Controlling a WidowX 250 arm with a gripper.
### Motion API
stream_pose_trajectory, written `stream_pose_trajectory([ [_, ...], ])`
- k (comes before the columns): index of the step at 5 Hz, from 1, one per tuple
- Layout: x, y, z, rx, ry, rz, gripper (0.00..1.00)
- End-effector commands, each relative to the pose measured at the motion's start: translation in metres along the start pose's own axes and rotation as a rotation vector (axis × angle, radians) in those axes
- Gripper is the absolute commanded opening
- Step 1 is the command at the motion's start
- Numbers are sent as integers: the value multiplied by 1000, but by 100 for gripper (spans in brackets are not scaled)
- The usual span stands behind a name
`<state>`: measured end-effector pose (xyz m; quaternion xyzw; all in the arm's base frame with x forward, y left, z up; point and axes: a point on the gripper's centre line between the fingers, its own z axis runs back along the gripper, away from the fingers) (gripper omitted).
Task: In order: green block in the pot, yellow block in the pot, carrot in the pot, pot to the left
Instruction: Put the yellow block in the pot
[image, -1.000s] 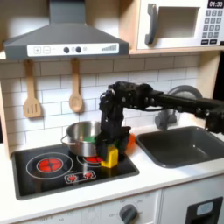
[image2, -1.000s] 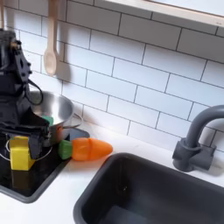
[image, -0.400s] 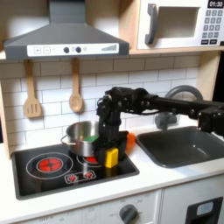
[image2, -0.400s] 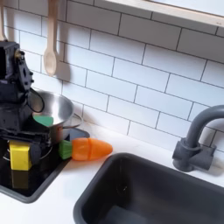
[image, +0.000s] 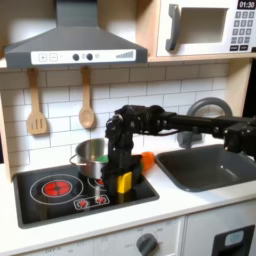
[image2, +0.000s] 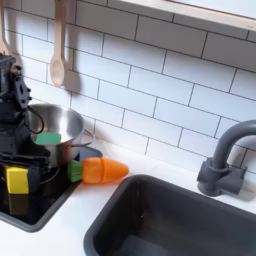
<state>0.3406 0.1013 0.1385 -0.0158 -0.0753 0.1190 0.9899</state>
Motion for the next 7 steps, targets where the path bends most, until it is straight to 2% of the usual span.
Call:
stream_pose_trajectory([
  [1,3,-10,18,-32,-35,-6,0],
  [2,1,-10,26,-52,-33,10,0],
  [3,2,-6,57,-54,-102,33,0],
  [4,4,-3,71,-49,-130,40,0],
  [5,17,1,80,-52,-151,53,0],
  [6,35,-2,90,-51,-183,29,0],
  [7,51,-7,81,-49,-159,5,0],
])
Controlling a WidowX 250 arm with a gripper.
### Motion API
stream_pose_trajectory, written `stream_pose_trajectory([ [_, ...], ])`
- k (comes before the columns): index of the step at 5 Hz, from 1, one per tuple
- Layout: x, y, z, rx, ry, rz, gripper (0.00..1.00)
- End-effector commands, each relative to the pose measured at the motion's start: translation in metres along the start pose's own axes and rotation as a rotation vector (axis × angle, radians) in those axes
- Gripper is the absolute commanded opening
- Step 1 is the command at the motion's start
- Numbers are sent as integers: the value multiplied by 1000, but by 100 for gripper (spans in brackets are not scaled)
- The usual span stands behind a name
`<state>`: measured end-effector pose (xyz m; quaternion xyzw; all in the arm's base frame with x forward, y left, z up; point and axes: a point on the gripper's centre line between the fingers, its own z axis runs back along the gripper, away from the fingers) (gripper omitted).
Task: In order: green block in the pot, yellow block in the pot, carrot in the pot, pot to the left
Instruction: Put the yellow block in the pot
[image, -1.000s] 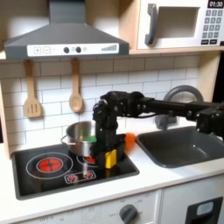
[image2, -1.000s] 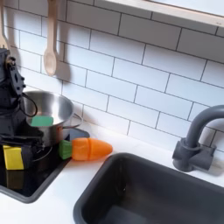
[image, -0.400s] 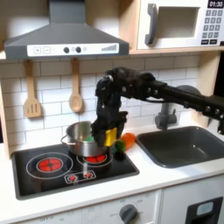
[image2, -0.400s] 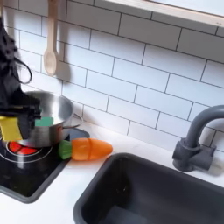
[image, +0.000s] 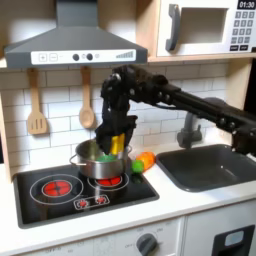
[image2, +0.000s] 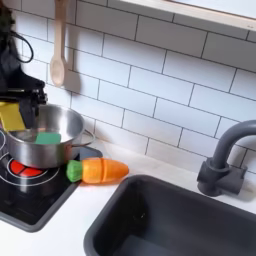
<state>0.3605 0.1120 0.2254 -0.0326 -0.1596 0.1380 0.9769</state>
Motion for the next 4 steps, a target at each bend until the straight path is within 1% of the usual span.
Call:
stream_pose_trajectory([
  [1,24,-10,-11,-15,5,-28,0],
  [2,22,-19,-29,-18,50,-64,0],
  [3,17,-21,-40,-24,78,-66,0],
  [4,16,-24,-42,-28,74,-77,0],
])
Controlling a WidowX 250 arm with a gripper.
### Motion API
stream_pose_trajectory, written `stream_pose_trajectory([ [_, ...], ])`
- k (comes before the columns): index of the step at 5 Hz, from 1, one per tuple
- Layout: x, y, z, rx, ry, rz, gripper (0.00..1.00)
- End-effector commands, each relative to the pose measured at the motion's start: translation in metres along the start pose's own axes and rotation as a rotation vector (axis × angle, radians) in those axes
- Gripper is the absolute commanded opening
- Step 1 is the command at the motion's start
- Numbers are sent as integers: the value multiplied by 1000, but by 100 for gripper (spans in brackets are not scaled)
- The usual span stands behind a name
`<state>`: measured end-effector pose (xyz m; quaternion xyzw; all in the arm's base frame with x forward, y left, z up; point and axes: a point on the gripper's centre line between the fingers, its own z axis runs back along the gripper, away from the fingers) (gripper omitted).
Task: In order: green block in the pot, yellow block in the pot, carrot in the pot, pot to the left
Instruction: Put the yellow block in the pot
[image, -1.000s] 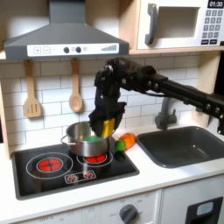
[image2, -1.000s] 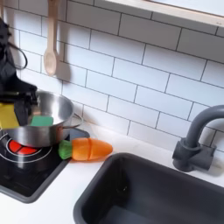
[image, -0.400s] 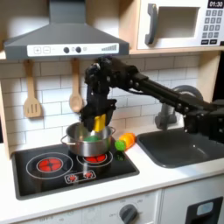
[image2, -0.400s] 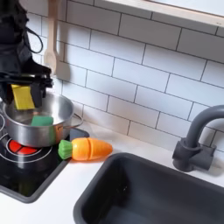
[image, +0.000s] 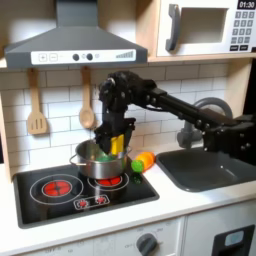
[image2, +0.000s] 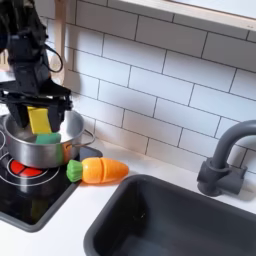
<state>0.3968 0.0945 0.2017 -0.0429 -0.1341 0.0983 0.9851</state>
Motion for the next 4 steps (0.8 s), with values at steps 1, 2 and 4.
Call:
stream_pose_trajectory([
  [1,-6,0,-6,2,15,2,98],
  [2,-6,0,-2,3,2,1,100],
  [4,-9,-6,19,14,-56,24,100],
])
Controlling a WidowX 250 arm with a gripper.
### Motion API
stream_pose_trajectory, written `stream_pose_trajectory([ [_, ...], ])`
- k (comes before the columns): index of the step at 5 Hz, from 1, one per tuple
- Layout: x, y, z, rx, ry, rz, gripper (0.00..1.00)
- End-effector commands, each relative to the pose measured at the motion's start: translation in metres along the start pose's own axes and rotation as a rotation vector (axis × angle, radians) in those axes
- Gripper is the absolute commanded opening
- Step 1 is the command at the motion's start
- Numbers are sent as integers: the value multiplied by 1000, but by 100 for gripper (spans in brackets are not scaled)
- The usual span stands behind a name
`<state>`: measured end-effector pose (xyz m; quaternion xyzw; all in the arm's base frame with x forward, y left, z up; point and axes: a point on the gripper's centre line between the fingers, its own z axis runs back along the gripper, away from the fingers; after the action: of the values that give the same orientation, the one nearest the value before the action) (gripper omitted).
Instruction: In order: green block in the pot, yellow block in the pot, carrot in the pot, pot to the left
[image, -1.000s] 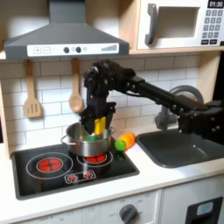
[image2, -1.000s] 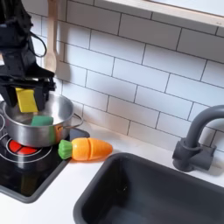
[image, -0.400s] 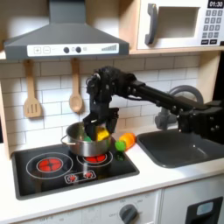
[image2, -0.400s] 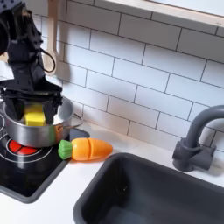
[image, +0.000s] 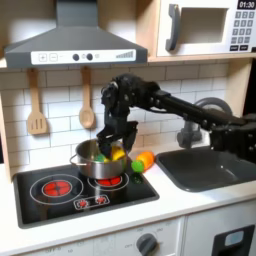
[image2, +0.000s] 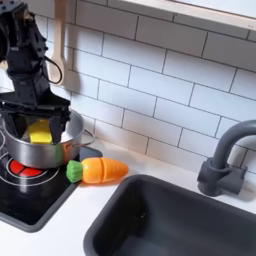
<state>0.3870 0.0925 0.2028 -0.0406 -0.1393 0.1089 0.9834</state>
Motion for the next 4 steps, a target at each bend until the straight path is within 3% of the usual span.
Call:
stream_pose_trajectory([
  [1,0,-17,25,5,-78,-1,100],
  [2,-7,-24,21,16,-67,3,100],
  [4,-16,-48,13,50,-78,199,100],
])
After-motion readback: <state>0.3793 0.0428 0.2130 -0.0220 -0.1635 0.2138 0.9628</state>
